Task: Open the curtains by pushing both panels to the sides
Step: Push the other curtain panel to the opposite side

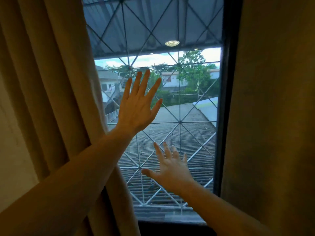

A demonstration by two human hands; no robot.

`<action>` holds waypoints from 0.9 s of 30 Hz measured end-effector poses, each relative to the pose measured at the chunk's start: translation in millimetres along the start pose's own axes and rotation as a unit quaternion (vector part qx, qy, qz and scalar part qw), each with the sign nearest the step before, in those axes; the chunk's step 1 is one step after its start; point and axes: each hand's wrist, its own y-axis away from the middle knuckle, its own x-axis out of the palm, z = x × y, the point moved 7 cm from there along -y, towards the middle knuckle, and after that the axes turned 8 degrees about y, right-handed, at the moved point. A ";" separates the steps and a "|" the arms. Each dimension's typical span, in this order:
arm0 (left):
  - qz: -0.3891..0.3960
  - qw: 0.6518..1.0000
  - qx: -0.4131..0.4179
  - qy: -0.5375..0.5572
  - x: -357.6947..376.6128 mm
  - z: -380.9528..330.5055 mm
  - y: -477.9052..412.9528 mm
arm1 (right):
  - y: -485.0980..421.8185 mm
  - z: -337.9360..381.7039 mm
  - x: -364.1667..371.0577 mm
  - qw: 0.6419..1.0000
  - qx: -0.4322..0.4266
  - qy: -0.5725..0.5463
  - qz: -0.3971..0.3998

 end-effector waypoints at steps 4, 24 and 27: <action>-0.012 0.998 0.019 0.052 9.2 -66.9 -23.2 | 23.2 -55.7 -20.5 0.999 0.020 0.028 -0.031; -0.107 0.951 0.091 0.275 13.7 -298.8 -110.8 | 124.6 -225.8 -89.2 0.981 0.048 0.098 -0.163; -0.102 0.952 0.098 0.272 26.3 -313.0 -120.8 | 126.1 -241.8 -88.6 0.980 0.057 0.098 -0.161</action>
